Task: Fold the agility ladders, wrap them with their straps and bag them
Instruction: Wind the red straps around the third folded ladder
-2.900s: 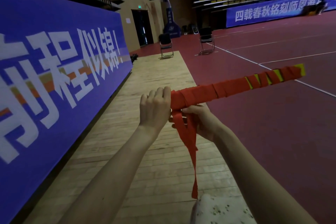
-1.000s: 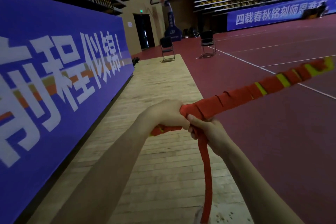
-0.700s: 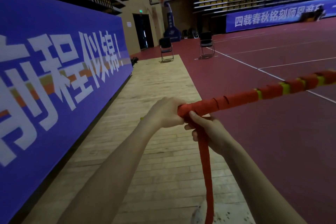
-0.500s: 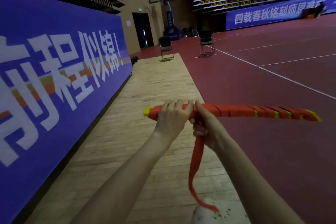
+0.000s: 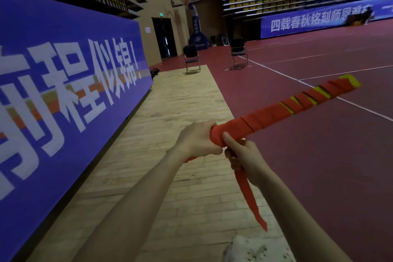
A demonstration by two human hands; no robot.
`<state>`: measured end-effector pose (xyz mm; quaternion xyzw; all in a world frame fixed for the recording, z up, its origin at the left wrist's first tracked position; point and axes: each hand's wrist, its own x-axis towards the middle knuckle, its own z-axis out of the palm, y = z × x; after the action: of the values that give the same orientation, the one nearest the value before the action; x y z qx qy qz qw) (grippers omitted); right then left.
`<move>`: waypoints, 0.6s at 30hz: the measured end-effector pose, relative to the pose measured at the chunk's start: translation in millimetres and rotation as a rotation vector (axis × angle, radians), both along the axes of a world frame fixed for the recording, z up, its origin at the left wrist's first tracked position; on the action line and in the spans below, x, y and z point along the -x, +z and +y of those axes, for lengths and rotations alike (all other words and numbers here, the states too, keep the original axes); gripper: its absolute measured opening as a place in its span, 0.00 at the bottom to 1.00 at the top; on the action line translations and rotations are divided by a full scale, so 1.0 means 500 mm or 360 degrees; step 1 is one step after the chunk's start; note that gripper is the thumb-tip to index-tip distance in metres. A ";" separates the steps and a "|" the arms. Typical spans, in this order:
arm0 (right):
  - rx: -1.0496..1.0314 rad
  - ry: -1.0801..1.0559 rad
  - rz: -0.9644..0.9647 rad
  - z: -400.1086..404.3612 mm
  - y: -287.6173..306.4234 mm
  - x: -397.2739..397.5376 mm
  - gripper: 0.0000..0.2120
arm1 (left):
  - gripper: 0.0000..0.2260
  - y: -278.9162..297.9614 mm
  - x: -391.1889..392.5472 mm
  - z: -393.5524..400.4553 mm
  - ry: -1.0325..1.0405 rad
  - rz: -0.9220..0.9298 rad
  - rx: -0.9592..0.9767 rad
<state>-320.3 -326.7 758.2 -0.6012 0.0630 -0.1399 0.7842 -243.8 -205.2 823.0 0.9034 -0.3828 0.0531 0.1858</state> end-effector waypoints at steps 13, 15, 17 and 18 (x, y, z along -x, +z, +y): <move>-0.0379 -0.0053 0.0199 -0.027 -0.015 -0.029 0.14 | 0.25 -0.059 0.024 -0.031 0.0015 -0.0291 -0.0207; -0.0285 0.0076 0.0166 -0.036 -0.014 -0.025 0.14 | 0.25 -0.024 0.004 -0.017 -0.0119 0.0756 -0.0155; -0.0196 0.0127 0.0183 -0.039 -0.003 -0.024 0.15 | 0.20 -0.018 -0.005 -0.011 -0.0188 0.1030 0.0039; -0.0156 0.0099 0.0208 -0.038 0.003 -0.023 0.15 | 0.18 -0.022 -0.002 -0.012 -0.0151 0.0925 0.0104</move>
<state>-308.8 -345.7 759.8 -0.5715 0.1020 -0.0727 0.8110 -242.8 -211.1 811.9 0.8554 -0.3535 -0.2043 0.3188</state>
